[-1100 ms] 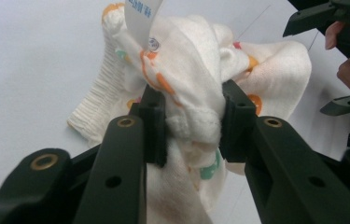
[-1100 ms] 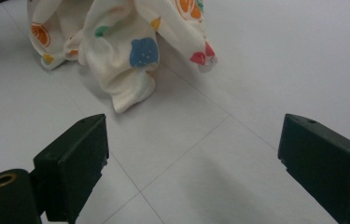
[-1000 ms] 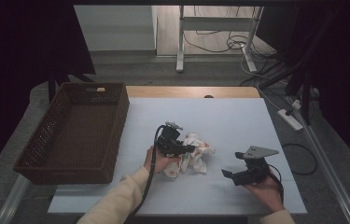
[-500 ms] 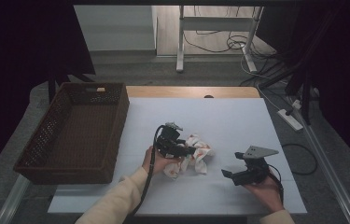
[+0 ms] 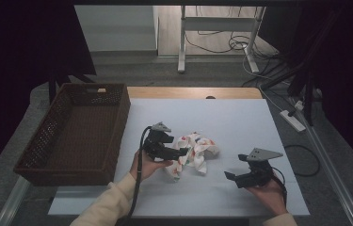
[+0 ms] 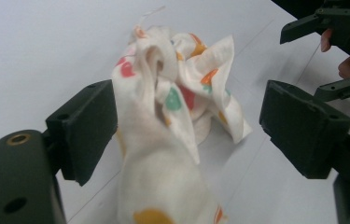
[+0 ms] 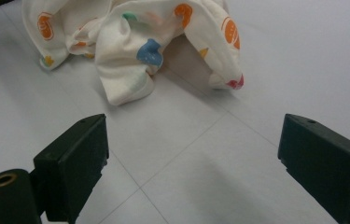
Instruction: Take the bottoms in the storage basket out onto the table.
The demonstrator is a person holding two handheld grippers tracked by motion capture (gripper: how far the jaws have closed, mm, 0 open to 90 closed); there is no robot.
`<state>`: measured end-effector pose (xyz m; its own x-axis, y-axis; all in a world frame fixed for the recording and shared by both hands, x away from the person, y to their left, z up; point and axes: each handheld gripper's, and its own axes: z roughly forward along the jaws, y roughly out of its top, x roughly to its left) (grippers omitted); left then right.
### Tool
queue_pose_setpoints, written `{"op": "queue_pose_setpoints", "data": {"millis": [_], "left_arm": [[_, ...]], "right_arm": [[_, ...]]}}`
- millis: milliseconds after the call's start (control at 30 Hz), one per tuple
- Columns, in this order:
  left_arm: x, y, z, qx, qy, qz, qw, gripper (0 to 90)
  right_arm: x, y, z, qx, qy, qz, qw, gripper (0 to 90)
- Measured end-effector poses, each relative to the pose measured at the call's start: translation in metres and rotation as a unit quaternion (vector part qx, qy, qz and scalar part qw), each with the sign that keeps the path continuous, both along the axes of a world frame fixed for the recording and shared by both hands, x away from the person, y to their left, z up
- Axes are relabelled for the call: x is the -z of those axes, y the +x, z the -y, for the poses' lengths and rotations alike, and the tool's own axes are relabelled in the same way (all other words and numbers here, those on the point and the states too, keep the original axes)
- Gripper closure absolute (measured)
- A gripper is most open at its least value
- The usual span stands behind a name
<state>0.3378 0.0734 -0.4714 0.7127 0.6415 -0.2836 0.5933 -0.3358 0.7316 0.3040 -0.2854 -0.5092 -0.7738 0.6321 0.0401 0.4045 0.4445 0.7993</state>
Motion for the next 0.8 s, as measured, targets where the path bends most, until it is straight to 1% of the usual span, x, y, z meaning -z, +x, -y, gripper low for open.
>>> {"op": "queue_pose_setpoints", "data": {"millis": [67, 200, 300, 467, 567, 633, 800], "left_arm": [[-0.001, -0.004, -0.007, -0.004, -0.003, 0.0, 1.0, 19.7], [-0.002, -0.013, -0.018, -0.004, -0.003, 0.002, 1.0, 19.8], [-0.002, -0.02, -0.027, -0.005, -0.016, 0.001, 0.9999, 19.4], [0.0, -0.028, -0.04, -0.013, -0.022, 0.006, 0.9996, 20.1], [0.001, -0.031, -0.044, -0.014, -0.015, 0.007, 0.9998, 19.9], [0.002, -0.034, -0.048, -0.016, -0.015, 0.006, 0.9997, 19.8], [0.001, -0.038, -0.053, -0.017, -0.01, 0.011, 0.9997, 19.4]], "right_arm": [[0.0, -0.001, 0.001, -0.001, -0.002, 0.0, 1.0, 9.0], [-0.001, -0.003, 0.002, 0.001, 0.003, 0.003, 1.0, 9.0], [-0.001, -0.003, 0.001, 0.002, 0.005, 0.004, 1.0, 9.1], [-0.001, -0.003, 0.001, 0.002, 0.005, 0.005, 1.0, 9.0], [-0.002, -0.003, 0.001, 0.001, 0.003, 0.004, 1.0, 9.1], [-0.002, -0.003, 0.0, 0.0, 0.003, 0.006, 1.0, 9.0], [-0.003, -0.002, 0.0, 0.0, 0.005, 0.007, 1.0, 9.0]]}}
